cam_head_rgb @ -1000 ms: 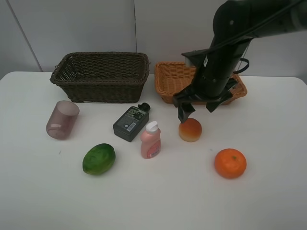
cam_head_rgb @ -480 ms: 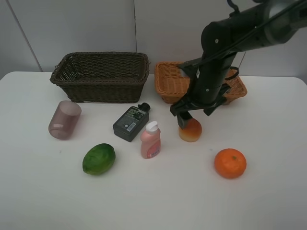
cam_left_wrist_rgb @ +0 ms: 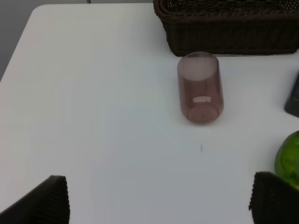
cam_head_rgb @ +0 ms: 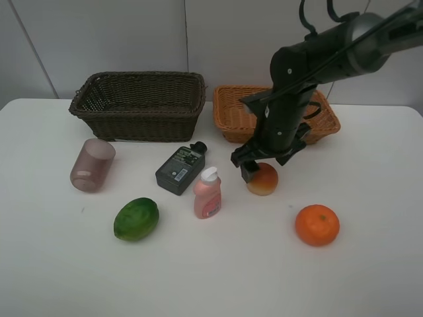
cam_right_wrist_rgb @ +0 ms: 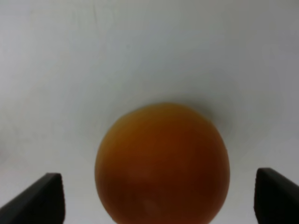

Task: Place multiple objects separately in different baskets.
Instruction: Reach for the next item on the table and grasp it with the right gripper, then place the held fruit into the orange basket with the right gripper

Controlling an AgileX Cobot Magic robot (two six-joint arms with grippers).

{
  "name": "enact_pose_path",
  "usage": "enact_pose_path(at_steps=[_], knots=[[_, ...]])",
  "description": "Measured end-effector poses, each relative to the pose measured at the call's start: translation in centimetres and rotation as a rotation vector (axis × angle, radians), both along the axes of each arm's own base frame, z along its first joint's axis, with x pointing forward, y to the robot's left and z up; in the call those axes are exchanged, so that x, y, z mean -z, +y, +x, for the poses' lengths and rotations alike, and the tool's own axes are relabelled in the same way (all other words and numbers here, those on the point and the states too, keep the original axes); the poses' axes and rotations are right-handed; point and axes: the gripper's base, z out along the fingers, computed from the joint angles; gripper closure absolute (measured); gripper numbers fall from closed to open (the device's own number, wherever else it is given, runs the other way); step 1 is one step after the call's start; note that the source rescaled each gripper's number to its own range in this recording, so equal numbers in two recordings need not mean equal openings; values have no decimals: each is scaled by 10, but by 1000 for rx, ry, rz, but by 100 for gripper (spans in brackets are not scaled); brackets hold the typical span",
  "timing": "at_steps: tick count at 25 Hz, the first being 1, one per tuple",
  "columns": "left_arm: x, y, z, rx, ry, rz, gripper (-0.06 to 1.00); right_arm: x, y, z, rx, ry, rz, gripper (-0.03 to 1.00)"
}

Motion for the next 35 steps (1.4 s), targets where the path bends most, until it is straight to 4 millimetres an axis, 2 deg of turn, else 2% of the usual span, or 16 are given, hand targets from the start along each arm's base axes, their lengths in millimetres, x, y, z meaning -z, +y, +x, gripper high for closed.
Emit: enact_pose_path(at_steps=[14,21,24,28,35], knots=[[0,0,0,0,0,0,-6,27,3,3,1,34,-6,15],[0,0,0,0,0,0,-6,33,4,4,-15,35,-7,15],[0,0,0,0,0,0,-6,33,4,4,-16,35,-7,24],[0,0,0,0,0,0,-6,33,4,4,-16,35,-7,48],[0,0,0,0,0,0,-6,33,4,4,-16,34,-7,48]])
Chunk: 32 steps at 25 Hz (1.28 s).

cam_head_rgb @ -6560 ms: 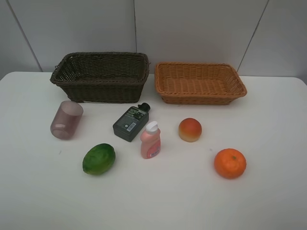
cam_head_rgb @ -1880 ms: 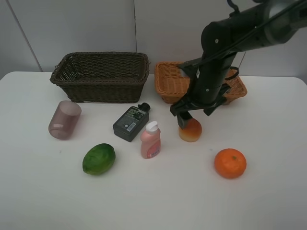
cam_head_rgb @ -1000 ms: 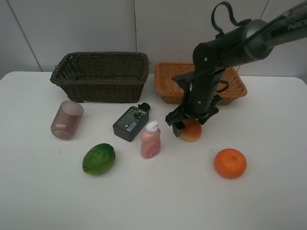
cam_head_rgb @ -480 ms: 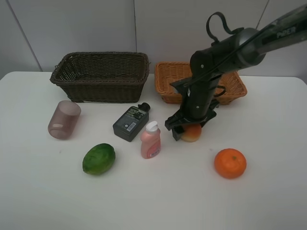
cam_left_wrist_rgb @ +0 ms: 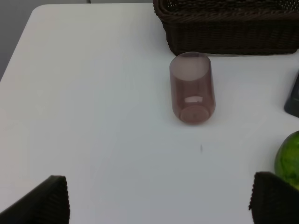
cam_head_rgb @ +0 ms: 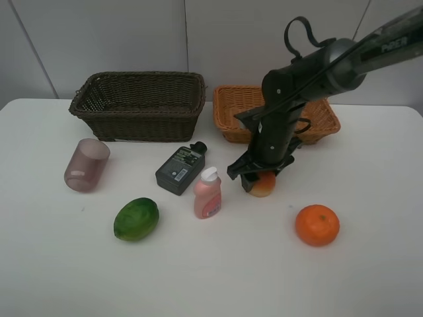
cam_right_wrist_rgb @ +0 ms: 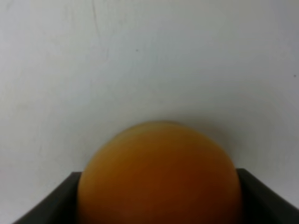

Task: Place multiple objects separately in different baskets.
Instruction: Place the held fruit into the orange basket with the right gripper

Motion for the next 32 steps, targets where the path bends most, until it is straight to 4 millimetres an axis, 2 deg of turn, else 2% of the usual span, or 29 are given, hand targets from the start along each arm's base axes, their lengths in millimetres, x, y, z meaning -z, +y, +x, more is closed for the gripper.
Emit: enact_pose_path(at_steps=[18,23,32], knots=[[0,0,0,0,0,0,-6,-2,-1,-1,1,10,-7,48],[0,0,0,0,0,0,-6,-21,-2,-2,1,-10,2,48],[0,0,0,0,0,0,-6,-73,-7,-10,-21,-91,29,48]])
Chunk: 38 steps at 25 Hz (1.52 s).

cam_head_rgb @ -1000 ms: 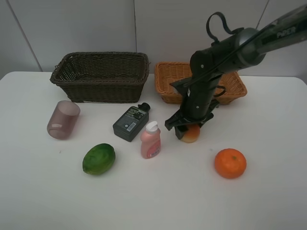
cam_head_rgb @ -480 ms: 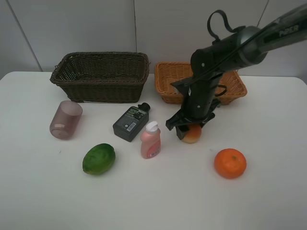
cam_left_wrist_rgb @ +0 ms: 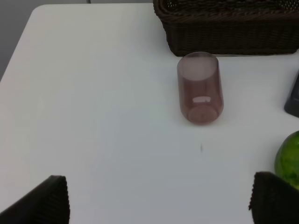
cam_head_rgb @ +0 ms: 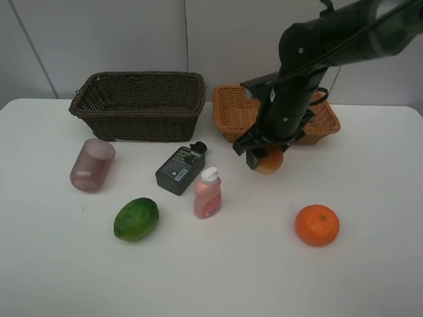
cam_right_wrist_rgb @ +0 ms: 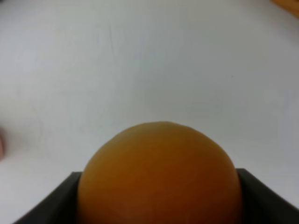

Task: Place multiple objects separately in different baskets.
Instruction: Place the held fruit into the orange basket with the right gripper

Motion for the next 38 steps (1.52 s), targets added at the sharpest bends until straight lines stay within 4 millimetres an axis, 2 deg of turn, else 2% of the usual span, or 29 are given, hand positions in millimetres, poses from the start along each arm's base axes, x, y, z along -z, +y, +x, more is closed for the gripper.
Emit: enact_pose_path(at_steps=[5,11,17,20,27,30,33,38], knots=[[0,0,0,0,0,0,-6,-33,-8,-2,1,-43,-17,48],[0,0,0,0,0,0,-6,-73,-12,11,24,-112,-23,48],[0,0,0,0,0,0,-6,-102,-20,30,60,-222,21,48],[0,0,0,0,0,0,-6,-107,-28,44,82,-263,17,48],[0,0,0,0,0,0,-6,-85,-36,101,130,-287,-41,48],[0,0,0,0,0,0,-6,-67,-43,123,163,-273,-58,48],[0,0,0,0,0,0,-6,-50,-52,139,188,-256,-76,48],[0,0,0,0,0,0,-6,-17,-61,152,202,-216,-96,48]])
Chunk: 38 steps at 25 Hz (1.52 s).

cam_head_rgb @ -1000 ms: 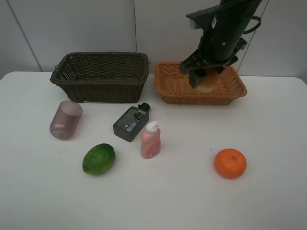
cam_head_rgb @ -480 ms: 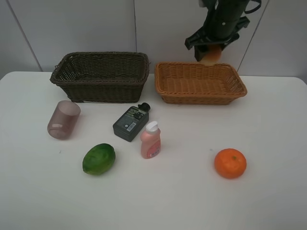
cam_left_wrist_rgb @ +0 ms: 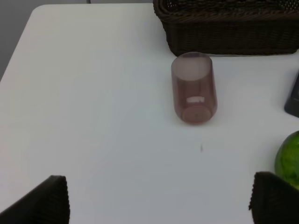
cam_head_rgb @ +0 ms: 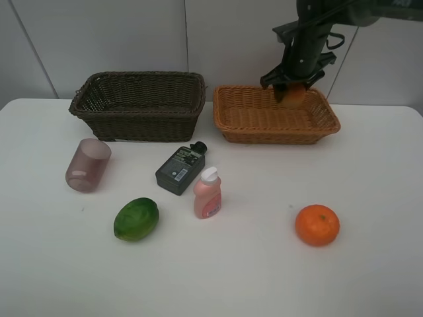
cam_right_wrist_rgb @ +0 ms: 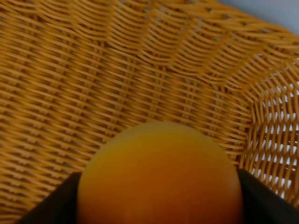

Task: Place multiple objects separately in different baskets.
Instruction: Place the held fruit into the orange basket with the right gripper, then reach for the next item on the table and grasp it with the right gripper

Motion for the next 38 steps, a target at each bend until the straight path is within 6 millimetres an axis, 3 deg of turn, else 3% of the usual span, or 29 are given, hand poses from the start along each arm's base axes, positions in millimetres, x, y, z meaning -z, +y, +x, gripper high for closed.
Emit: enact_pose_path(at_steps=[3,12,13,16,17,23,26,38], knots=[[0,0,0,0,0,0,-6,13,-3,3,8,21,0,48],[0,0,0,0,0,0,-6,24,-2,5,9,43,5,48],[0,0,0,0,0,0,-6,25,-2,5,9,45,6,43],[0,0,0,0,0,0,-6,25,-2,4,12,49,11,10],[0,0,0,0,0,0,-6,26,-2,4,14,50,11,5],[0,0,0,0,0,0,-6,21,-2,4,20,52,15,-3],[0,0,0,0,0,0,-6,15,-3,0,33,77,8,-3],[0,0,0,0,-1,0,-6,-49,-11,-23,65,64,6,-3]])
